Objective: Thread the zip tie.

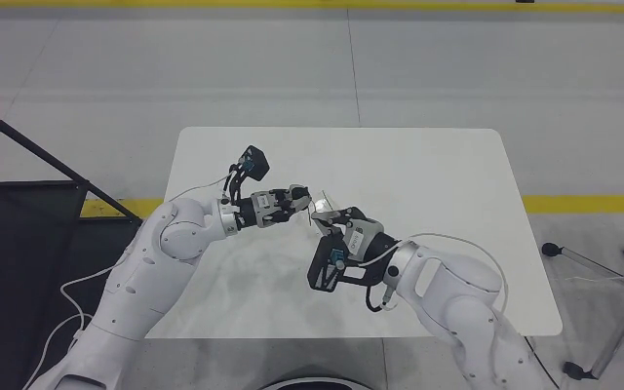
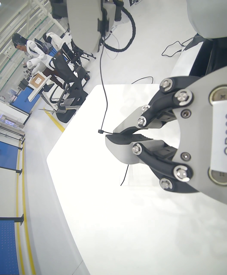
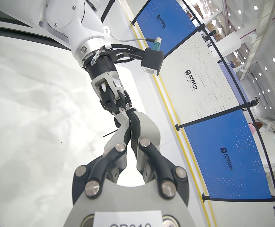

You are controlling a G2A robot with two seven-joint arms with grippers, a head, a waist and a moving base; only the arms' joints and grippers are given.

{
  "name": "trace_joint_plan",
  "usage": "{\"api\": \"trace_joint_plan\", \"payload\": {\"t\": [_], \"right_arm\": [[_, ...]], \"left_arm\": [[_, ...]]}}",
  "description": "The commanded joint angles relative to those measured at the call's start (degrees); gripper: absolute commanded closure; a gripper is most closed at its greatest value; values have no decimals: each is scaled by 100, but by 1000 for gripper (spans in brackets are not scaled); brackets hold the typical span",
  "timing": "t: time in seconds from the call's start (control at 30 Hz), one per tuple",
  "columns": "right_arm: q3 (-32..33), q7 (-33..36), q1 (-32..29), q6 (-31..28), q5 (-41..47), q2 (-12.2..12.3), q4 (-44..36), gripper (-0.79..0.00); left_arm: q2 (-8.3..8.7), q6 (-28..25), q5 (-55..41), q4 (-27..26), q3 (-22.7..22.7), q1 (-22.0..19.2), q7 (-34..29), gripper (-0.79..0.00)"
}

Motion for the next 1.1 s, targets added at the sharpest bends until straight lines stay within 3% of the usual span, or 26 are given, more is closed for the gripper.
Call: {"api": "trace_joint_plan", "payload": {"t": [0.0,0.4,1.07], "right_arm": [[-3,17,0,25,-5,1,-3,0],[-84,70,7,175,-162,2,-34,0],[-362,-310,-34,227,-1142,40,-93,0]], "left_arm": [[0,0,0,0,0,0,0,0],[0,0,0,0,0,0,0,0],[0,0,0,0,0,0,0,0]]}}
